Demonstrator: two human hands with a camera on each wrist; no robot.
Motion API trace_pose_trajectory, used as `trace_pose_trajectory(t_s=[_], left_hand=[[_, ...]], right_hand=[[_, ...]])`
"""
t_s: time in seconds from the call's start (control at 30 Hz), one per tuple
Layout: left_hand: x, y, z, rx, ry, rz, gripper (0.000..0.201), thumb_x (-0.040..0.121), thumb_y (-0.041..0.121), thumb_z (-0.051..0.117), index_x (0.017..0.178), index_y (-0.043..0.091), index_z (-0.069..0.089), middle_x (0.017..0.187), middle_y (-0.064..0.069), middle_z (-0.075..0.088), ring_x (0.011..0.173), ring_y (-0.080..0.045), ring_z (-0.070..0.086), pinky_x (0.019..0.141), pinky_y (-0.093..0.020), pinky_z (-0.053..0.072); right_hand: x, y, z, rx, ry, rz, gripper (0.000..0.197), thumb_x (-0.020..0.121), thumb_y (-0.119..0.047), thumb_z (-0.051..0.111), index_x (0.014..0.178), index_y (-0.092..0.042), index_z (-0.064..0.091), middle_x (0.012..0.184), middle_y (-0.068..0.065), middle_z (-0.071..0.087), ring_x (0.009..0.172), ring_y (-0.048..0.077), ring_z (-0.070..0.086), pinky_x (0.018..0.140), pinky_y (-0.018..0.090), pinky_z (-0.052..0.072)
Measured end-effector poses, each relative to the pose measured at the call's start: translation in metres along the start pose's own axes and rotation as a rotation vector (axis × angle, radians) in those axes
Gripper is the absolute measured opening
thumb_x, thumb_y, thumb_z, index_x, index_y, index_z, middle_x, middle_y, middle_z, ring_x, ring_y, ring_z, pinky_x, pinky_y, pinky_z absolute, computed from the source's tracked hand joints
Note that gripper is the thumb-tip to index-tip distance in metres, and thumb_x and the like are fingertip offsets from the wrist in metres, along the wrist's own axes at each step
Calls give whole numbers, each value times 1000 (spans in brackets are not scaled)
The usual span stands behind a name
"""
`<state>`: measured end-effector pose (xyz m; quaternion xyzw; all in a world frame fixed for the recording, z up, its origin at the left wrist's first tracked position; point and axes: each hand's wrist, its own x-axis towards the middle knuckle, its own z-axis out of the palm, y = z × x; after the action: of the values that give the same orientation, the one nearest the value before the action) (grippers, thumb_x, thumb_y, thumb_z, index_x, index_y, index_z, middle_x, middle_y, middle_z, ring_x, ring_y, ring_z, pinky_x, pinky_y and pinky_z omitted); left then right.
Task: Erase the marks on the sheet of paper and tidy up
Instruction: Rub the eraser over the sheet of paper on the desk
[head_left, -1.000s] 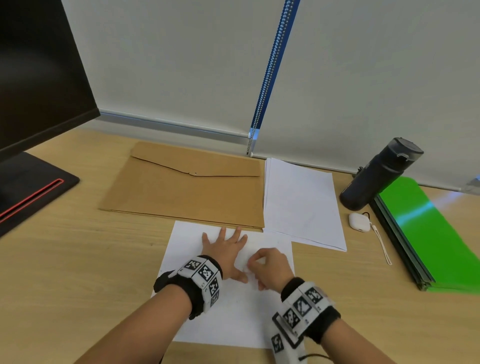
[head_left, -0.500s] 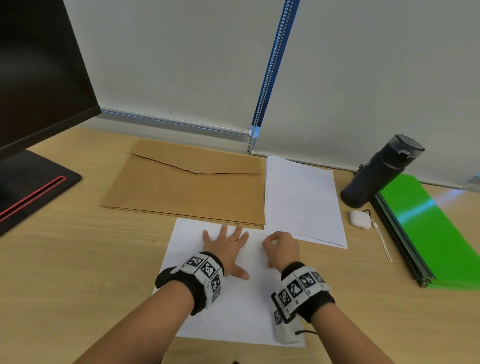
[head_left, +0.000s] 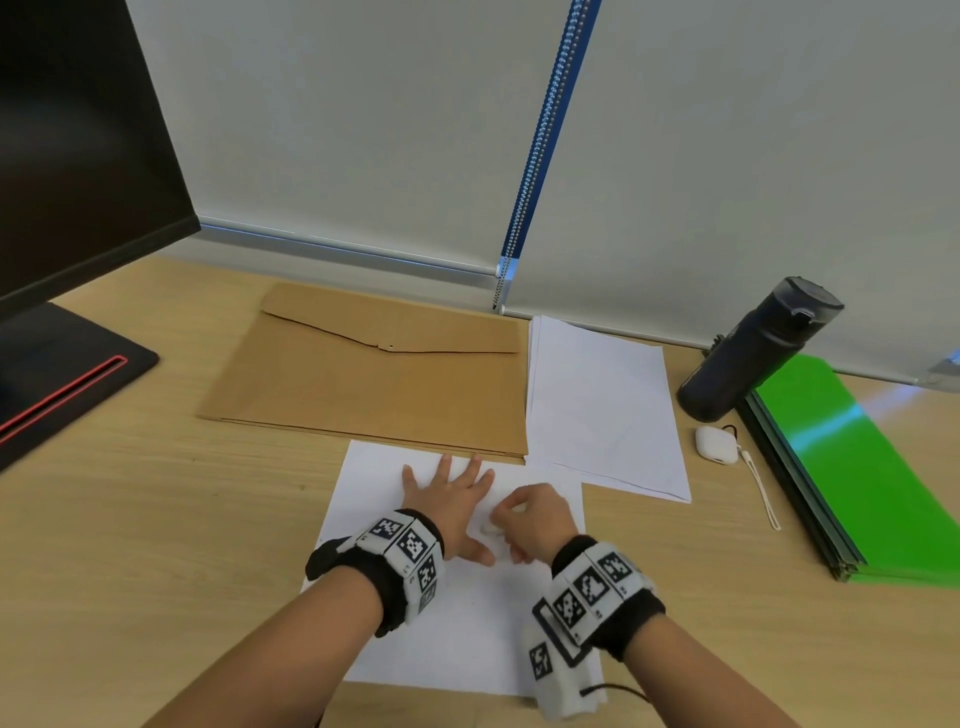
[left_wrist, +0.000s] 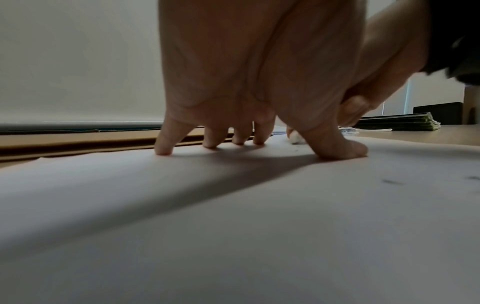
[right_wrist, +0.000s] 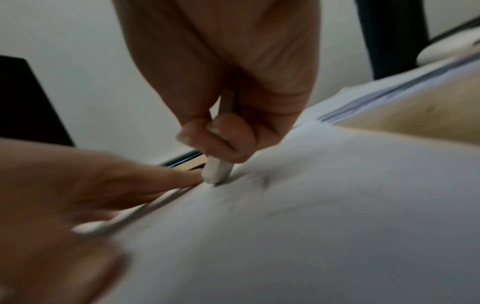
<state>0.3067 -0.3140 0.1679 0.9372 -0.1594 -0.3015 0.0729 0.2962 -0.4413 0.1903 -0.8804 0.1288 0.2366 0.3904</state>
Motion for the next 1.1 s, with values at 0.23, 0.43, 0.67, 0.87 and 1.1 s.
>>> trace_pose_trajectory(t_s=[0.23,0.43,0.67,0.87,1.1], left_hand=[[-1,0,1,9,0,-1,103,81,63,58,152,26,-7,158,5,-19,145,-29,-14,109,-67,0],[-1,-2,1,14,-1,5,103,81,62,57,151,26,-8,158,5,-19,145,-29,-14,109,-67,0],[-1,-1,1,5,-4,5,103,81,62,58,151,27,-9,158,5,-19,145,-30,-14,109,-66,-1],[-1,-1,1,10,-7,4,103,81,62,57,151,26,-9,158,5,-19,145,-29,-14,109,-67,0],[-1,-2,1,-1,-1,1,107,80,63,57,151,22,-11,157,6,-20,145,-28,-15,109,-66,0]], right_hand=[[1,0,0,15,111,-28,13,88,-12,50,77,-11,57,61,3,56,34,11,49,35,18,41],[23,-1,-21,-3,183,-17,19,88,-15,52,70,-15,57,60,4,57,35,12,50,38,20,44],[9,-2,-2,17,64,-40,12,88,-16,52,79,-13,59,59,2,57,39,14,50,40,21,44],[33,-6,-17,45,274,-6,15,89,-15,49,83,-7,61,75,11,62,41,18,51,44,24,48],[26,-6,-13,54,163,-2,17,87,-14,54,71,-14,58,55,2,56,33,11,48,35,17,41]])
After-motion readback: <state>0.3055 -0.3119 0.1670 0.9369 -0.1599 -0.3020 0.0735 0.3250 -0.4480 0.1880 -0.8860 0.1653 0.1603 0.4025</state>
